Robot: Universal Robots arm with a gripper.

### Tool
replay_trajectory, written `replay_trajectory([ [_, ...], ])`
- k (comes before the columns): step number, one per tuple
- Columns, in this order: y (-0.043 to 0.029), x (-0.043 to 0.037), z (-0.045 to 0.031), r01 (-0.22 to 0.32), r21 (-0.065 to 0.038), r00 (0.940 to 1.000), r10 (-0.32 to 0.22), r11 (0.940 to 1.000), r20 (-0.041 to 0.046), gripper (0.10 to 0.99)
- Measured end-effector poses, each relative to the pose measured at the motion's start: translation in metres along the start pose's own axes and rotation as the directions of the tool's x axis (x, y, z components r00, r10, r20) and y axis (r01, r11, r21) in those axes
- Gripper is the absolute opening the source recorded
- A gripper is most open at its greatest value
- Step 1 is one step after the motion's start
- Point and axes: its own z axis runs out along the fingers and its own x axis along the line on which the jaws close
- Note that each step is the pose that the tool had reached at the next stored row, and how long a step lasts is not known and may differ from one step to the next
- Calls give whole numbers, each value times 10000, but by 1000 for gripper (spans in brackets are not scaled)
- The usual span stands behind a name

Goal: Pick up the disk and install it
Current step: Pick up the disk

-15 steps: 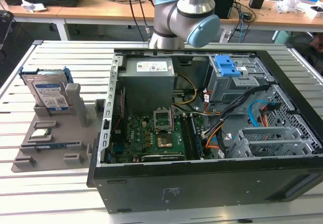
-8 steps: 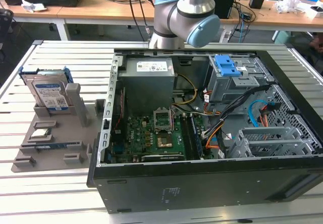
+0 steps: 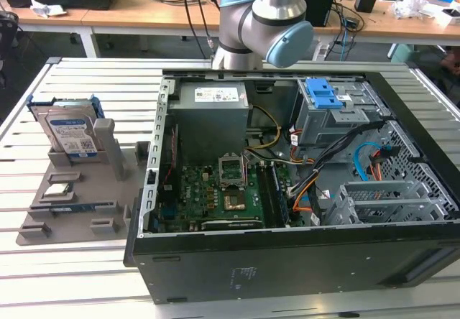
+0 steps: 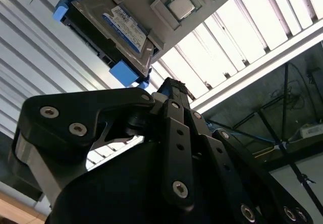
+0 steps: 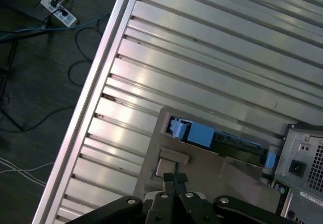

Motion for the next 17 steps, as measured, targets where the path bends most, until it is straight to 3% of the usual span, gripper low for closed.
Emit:
replay_trajectory([
  [8,0,0,0,917,-23,9958,-917,9958,-40,106],
  [11,0,0,0,1282,-34,9917,-1283,9917,-56,106],
  [17,0,0,0,2124,-60,9771,-2124,9772,-90,106],
])
